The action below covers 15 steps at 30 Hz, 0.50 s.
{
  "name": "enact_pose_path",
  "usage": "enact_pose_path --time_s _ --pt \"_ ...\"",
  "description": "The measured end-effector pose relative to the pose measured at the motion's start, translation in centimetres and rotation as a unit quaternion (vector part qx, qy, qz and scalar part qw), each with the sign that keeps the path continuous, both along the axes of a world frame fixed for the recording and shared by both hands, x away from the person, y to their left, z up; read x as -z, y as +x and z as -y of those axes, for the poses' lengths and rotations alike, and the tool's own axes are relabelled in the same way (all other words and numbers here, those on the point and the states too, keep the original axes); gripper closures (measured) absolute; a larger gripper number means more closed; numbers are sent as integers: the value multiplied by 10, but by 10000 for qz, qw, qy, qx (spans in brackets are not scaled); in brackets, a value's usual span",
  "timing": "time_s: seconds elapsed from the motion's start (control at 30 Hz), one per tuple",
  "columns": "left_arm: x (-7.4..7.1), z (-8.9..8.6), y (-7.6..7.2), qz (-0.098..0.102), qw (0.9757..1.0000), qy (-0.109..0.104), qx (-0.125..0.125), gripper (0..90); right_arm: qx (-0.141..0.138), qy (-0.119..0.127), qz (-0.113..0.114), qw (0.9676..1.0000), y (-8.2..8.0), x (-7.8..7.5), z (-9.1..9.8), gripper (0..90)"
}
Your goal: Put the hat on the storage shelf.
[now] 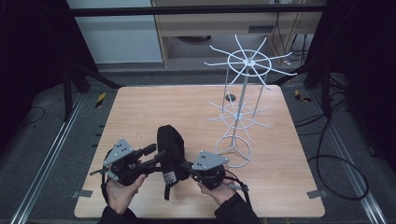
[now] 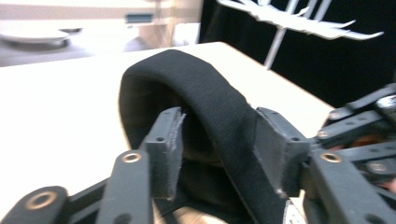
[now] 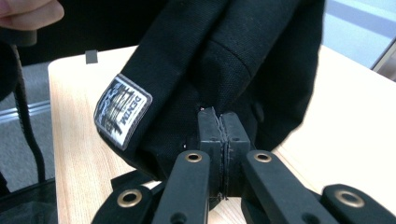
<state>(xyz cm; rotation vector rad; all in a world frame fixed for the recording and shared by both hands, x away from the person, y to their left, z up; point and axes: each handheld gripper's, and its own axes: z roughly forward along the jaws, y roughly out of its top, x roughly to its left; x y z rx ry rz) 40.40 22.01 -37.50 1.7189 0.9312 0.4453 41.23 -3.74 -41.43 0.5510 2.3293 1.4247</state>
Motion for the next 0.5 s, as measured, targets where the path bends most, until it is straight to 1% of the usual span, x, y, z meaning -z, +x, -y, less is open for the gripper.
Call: enact_pose_path --time_s 0.03,0.1,0.13,0.17,0.2,0.23,0.27,0.3,0.33,0.37,0.4,0.47,0.5 --pt "2 -5 -1 17 9999 53 -103 474 -12 -72 -19 10000 0 0 -4 897" --pt "5 -11 -1 -23 9995 160 -273 445 -40 -230 -28 9997 0 2 -17 895" --pt "6 -15 -1 -46 9992 213 -344 423 -55 -311 -76 9995 1 4 -27 894" --pt "8 -19 -1 -64 9987 277 -420 423 -55 -311 -76 9995 1 4 -27 894" --pt "13 -28 0 -105 9975 382 -582 409 -98 -411 -78 9991 2 5 -40 892" --pt "13 -28 0 -105 9975 382 -582 405 -98 -411 -78 9991 2 5 -40 892" --pt "17 -38 2 -178 9962 405 -744 398 -112 -486 -97 9987 3 6 -50 890" --pt "17 -38 2 -178 9962 405 -744 397 -112 -486 -97 9987 3 6 -50 890" --pt "21 -47 5 -222 9942 509 -921 396 -106 -591 -114 9981 3 8 -64 885" --pt "21 -47 5 -222 9942 509 -921 396 -106 -591 -114 9981 3 8 -64 885" --pt "24 -53 7 -265 9930 550 -1013 396 -118 -616 -129 9979 4 8 -68 881" --pt "28 -60 10 -363 9915 554 -1116 398 -138 -605 -166 9979 5 12 -83 854" --pt "31 -64 11 -411 9906 570 -1170 398 -138 -605 -166 9979 5 12 -83 854"
